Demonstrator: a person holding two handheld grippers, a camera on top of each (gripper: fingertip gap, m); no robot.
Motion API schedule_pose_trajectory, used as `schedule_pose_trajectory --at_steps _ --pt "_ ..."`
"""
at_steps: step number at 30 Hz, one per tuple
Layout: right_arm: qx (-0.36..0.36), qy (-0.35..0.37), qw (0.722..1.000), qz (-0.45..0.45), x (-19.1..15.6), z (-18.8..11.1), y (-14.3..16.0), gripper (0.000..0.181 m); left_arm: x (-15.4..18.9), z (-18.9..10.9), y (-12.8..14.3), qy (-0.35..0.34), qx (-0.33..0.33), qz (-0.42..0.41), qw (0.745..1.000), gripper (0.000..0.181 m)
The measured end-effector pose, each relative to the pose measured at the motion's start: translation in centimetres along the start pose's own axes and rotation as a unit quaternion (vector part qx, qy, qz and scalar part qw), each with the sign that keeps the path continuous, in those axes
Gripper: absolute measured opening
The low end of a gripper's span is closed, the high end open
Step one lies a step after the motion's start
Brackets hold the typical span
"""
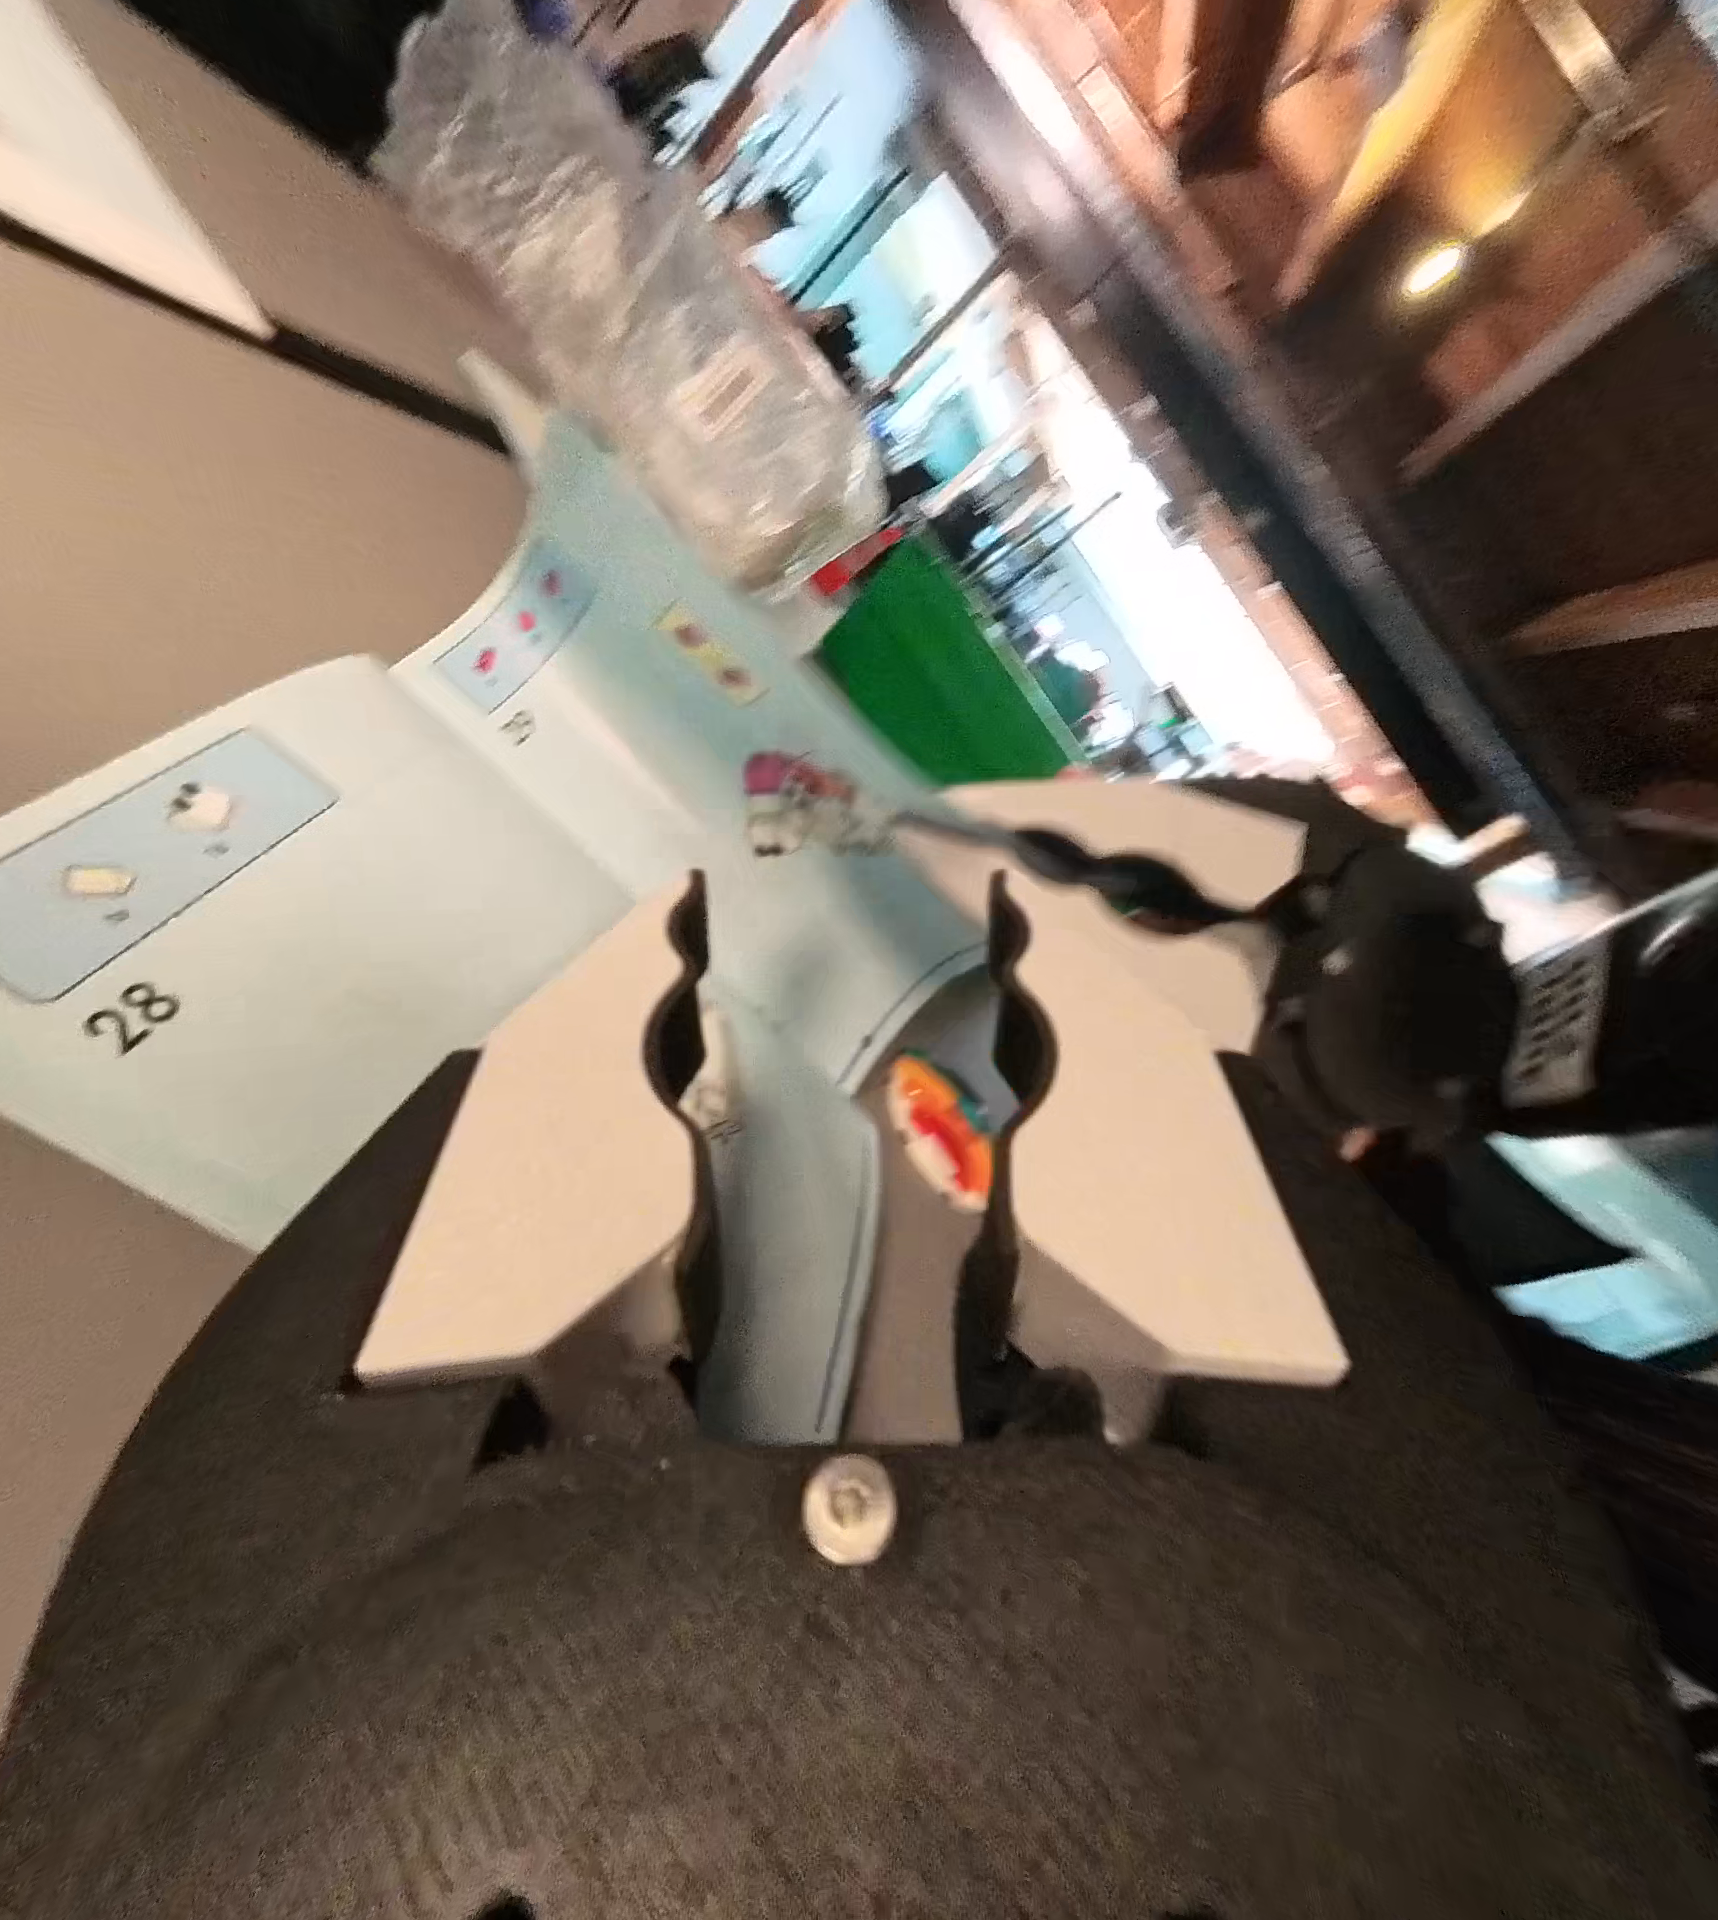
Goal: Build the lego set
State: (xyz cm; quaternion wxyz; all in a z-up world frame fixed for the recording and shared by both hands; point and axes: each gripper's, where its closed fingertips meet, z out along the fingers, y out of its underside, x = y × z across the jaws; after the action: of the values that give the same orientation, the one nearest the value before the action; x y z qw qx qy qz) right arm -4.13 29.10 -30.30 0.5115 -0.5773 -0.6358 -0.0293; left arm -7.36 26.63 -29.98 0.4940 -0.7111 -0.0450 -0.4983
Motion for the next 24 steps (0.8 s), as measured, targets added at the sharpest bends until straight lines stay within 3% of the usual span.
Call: schedule_pose_trajectory --at_steps 3,6,9,12,15,16,18,19,21,24 --pt "0.037 -0.001 0.995 -0.096 -1.8 -0.1 -1.9 0.003 0.7 -0.8 -1.5 0.062 0.039 -0.067 0.995 0.071" --pt "0.059 -0.001 0.983 -0.171 -3.1 -0.2 -2.6 0.003 0.6 -1.3 -2.2 0.094 0.052 -0.123 0.987 0.072" --pt "0.08 -0.013 0.971 -0.227 -4.6 -0.6 -2.9 0.006 -0.1 -1.1 -1.8 0.082 0.037 -0.157 0.983 0.051" --pt "0.117 -0.06 0.962 -0.24 -6.3 -1.8 -3.4 0.02 -0.9 -1.0 -1.6 0.052 0.038 -0.165 0.984 0.013" --pt "0.166 -0.177 0.963 -0.121 -7.5 -4.2 -3.7 0.022 -1.6 -1.2 -1.5 0.023 0.037 -0.155 0.987 0.0" --pt "0.182 -0.247 0.95 -0.053 -7.9 -5.4 -3.7 0.023 -1.8 -1.3 -1.6 0.015 0.037 -0.152 0.988 0.0" --pt "0.232 -0.362 0.898 0.095 -7.1 -7.8 -4.3 0.021 -2.3 -1.5 -1.6 -0.002 0.037 -0.146 0.989 0.0" --pt "0.257 -0.369 0.877 0.169 -5.1 -7.9 -4.6 0.017 -2.5 -1.5 -1.5 -0.01 0.036 -0.143 0.989 0.0" --pt "0.26 -0.324 0.864 0.286 -0.8 -5.8 -3.5 0.012 -2.7 -1.7 -1.4 -0.032 0.034 -0.125 0.991 0.0" --pt "0.186 -0.312 0.875 0.321 -0.2 -1.9 -1.1 0.012 -3.0 -1.9 -0.7 -0.079 0.023 -0.076 0.994 0.0"
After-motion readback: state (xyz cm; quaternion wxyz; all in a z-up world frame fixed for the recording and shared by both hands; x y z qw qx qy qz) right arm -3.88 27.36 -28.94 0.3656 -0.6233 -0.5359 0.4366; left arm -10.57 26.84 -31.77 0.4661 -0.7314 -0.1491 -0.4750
